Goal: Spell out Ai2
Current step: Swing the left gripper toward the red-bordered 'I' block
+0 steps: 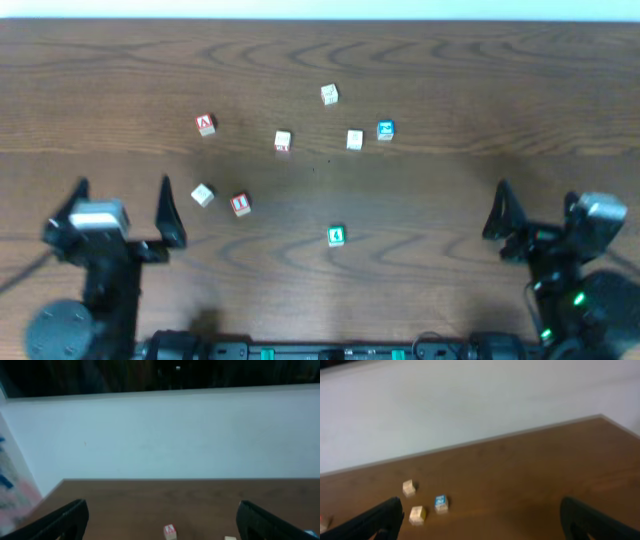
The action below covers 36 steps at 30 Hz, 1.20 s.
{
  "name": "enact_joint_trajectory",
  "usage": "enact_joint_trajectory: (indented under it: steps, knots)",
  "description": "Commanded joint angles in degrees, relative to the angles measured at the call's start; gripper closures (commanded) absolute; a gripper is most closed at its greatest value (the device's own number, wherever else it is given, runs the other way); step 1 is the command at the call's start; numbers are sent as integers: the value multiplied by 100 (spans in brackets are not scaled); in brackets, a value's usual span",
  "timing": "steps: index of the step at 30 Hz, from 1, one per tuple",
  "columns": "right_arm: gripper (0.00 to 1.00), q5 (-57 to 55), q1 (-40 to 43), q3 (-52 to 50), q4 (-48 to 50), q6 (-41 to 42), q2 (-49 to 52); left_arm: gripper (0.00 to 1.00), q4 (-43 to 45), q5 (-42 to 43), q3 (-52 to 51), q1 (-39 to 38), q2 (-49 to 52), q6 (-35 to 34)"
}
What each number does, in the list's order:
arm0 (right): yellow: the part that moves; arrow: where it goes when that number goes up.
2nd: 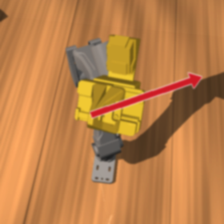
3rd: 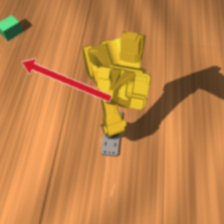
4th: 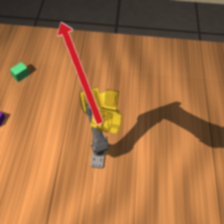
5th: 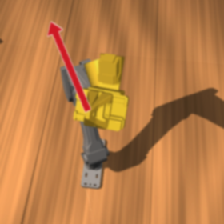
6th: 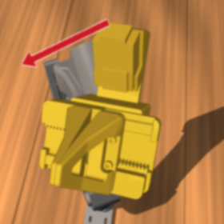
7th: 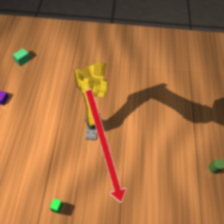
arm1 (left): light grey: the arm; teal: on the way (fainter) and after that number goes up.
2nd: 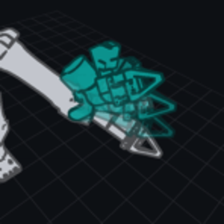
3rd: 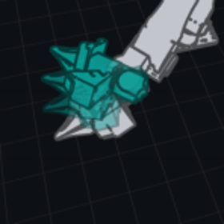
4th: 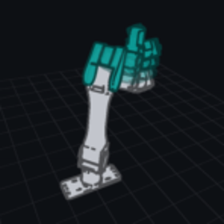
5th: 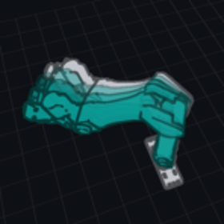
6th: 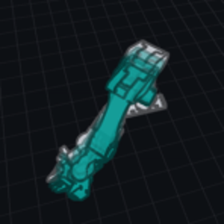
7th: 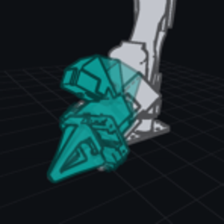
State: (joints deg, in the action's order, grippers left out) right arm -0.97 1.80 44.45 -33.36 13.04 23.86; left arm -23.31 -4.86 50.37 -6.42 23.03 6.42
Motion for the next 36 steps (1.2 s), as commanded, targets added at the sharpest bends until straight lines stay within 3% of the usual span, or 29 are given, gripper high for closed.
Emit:
enact_joint_trajectory:
  steps: [1,7,12,16,22,28,31,36]
  knots:
    - [1,131,42,1257,-568,20,1078,5,-654,-4,1285,28,1248,262]
    - [1,358,37,3497,-2728,17,3132,5,-3528,-72,3899,28,3762,-503]
    - [1,1335,37,4103,-3532,17,4050,4,-5171,1228,5001,28,5313,-774]
    - [1,1622,37,4098,-3842,-90,4527,4,-5471,1353,4979,28,6076,-778]
    - [1,1150,37,4098,-4393,282,5080,5,-5877,1410,4977,28,7044,-1390]
    - [1,1067,37,4087,-4616,284,5289,5,-5897,2142,4863,22,7650,-1381]
    - [1,1012,37,4087,-4642,348,5287,5,-5917,2076,4599,28,7858,-2135]
    - [1,929,37,4087,-4699,313,5287,5,-5825,1429,4033,-35,7868,-2811]
